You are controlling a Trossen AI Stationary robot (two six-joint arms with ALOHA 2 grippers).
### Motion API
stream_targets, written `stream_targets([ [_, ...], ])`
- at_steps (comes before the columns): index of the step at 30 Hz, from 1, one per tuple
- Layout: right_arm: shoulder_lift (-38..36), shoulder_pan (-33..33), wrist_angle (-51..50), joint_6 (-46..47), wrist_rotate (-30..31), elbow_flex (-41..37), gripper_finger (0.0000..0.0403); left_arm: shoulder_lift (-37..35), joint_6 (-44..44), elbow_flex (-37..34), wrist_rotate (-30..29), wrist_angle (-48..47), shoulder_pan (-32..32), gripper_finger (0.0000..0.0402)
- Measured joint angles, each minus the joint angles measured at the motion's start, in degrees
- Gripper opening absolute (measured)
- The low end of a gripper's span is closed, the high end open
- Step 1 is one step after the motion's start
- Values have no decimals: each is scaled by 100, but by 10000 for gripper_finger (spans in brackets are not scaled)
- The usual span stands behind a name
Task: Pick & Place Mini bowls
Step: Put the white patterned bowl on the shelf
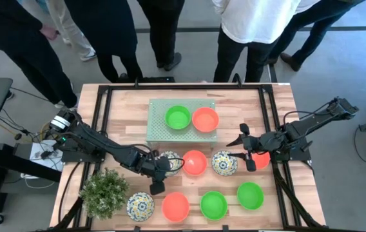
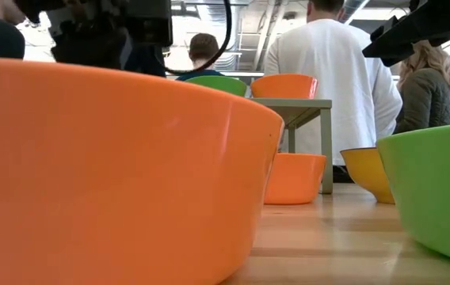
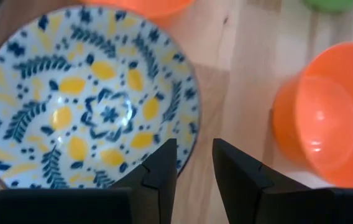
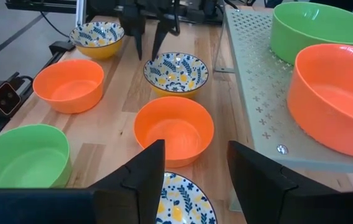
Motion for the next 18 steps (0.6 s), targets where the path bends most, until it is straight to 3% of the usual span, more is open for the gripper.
stream_targets([
  [18, 0, 0, -2, 0, 0, 0, 168, -2, 218, -640, -37, 529, -59, 90],
])
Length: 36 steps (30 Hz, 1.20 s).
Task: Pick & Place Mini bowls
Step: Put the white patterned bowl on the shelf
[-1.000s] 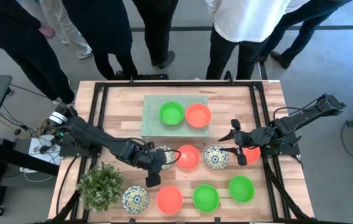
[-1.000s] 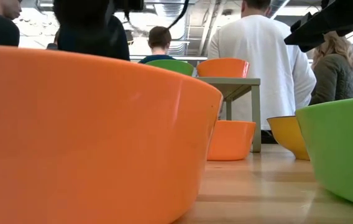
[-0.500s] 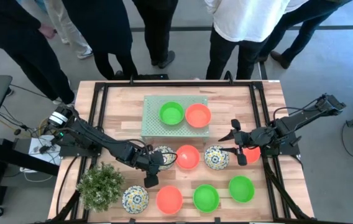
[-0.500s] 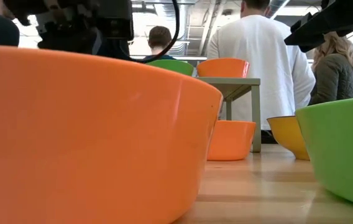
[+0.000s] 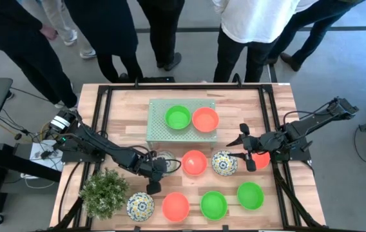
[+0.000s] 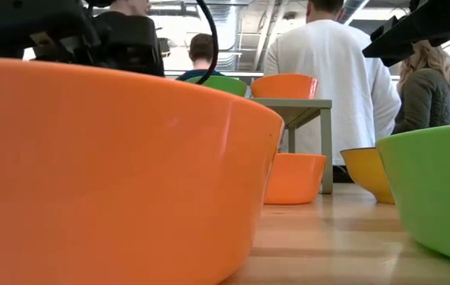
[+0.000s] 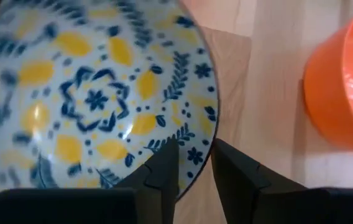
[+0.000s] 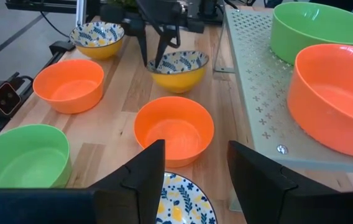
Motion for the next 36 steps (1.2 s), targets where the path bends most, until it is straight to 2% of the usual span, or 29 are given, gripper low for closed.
stream_targets([
  [8, 0, 1, 0, 0, 0, 0, 169, -19, 317, 12, -410, 105, 0, 18],
  [16, 0, 0, 0, 0, 0, 0, 169, -63, 309, 2, -397, 431, 4, 15],
  [22, 0, 0, -2, 0, 0, -2, 169, -448, 273, -7, -341, 617, -96, 11],
  [30, 0, 0, 1, 0, 0, -2, 169, -1094, 489, -7, -856, 704, -461, 6],
  [36, 0, 1, 2, 0, 0, -2, 169, -1072, 554, -7, -1004, 711, -555, 5],
])
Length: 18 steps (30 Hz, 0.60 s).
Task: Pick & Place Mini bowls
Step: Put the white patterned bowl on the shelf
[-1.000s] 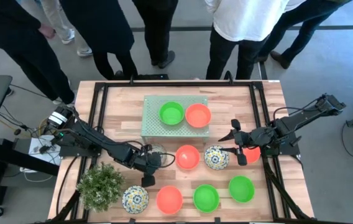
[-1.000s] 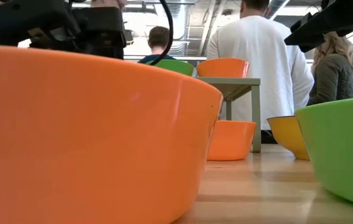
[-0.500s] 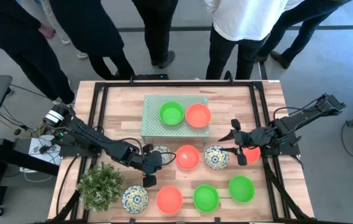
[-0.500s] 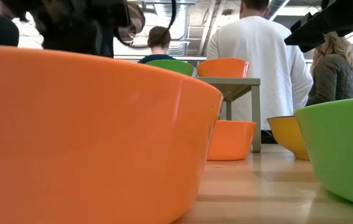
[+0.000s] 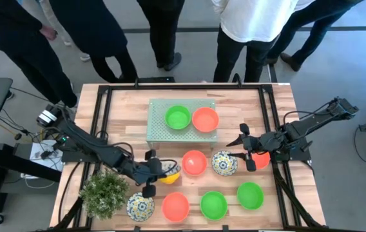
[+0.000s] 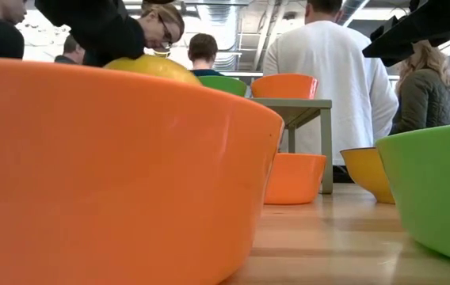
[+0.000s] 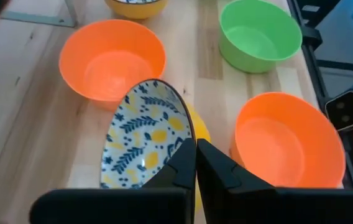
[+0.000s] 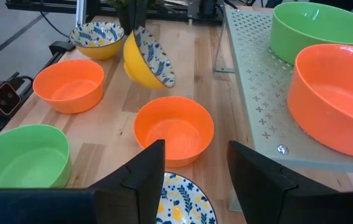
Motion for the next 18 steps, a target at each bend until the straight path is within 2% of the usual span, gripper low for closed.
stream_targets([
  [9, 0, -1, 2, 0, 0, 0, 169, 43, 14, 0, -12, 0, 2, 5],
  [18, -2, 0, 17, 2, 0, 0, 169, 553, 14, 6, 95, 66, 4, 5],
])
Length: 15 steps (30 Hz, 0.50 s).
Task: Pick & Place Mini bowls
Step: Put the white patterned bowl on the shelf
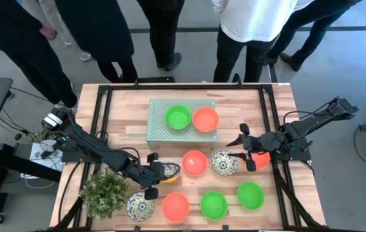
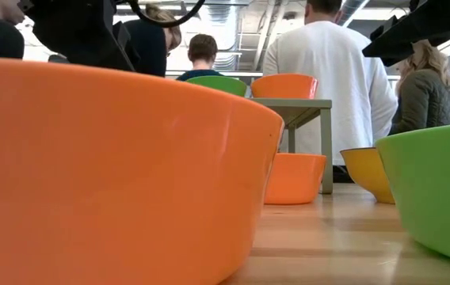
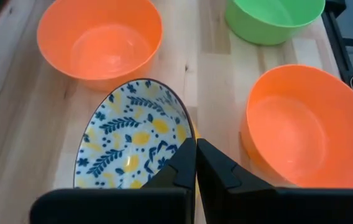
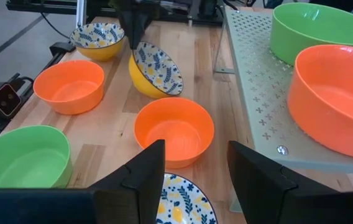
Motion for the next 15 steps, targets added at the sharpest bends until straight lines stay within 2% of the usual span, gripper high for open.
stream_targets([
  [7, 0, 0, -2, 0, -1, 0, 169, 25, -36, 5, 151, 21, 2, 6],
  [15, 0, 1, -2, 0, 0, 0, 169, 46, -43, -17, 230, -60, 9, 30],
])
